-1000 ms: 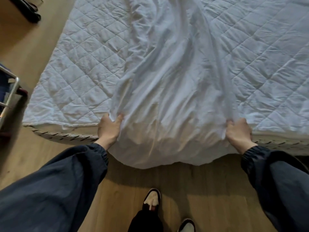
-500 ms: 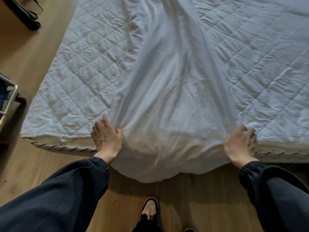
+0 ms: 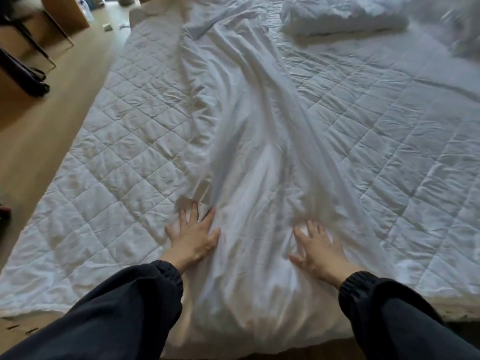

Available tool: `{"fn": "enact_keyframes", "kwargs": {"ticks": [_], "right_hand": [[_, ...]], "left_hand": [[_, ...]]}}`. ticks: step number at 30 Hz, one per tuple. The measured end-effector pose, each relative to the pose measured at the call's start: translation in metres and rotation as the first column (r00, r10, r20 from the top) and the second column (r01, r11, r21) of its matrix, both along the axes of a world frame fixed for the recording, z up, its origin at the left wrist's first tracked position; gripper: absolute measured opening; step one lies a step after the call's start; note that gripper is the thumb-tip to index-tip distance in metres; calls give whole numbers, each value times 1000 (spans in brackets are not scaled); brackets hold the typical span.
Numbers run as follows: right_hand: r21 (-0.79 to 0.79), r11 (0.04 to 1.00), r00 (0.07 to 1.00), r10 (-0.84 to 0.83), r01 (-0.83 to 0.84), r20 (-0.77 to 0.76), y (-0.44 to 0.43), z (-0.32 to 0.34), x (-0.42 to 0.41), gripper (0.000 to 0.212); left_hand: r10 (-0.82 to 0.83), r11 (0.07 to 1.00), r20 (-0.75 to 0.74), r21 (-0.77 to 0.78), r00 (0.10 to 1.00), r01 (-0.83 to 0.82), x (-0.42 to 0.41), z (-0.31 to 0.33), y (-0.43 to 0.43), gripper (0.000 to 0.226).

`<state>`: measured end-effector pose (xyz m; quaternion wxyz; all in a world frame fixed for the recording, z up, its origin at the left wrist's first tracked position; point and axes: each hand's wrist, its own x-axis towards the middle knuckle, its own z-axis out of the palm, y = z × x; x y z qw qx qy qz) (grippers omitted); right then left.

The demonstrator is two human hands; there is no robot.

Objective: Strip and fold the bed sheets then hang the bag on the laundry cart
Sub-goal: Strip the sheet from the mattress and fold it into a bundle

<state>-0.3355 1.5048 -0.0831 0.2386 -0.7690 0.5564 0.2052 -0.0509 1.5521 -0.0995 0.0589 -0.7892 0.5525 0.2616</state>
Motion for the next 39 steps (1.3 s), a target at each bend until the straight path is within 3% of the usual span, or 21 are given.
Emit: {"fn": "enact_keyframes", "kwargs": {"ticks": [5,9,17,23,30,35,39], "right_hand": [[80,997,999,-6,8,-35,-18,-4,8,80],[78,997,999,-4,7,-38,-19,-7,10,82],[-142,989,999,-37,38,8,24,-17,-4,66],[-225,971,995,-69,82,66,60,-23,-14,59],[-291,856,904,-409,428,126,108,-35,-52,69],[-260,802,842,-502,538,195,124,-35,-66,76],[-262,681,729,-615,684,301,129,-30,-81,87]], "left_hand": [[-45,995,-29,84,999,48,14,-1,-19,73],[-50,998,-16,31,999,51,13,-6,-15,72],[-35,976,109,-211,993,58,5,-10,30,69],[23,967,65,-256,998,-5,1,-12,62,67],[51,945,27,-325,998,-40,-2,-7,105,70],[77,936,3,-345,997,-71,-8,-10,147,61],[146,906,-69,-392,987,-162,-14,-11,173,68]]}}
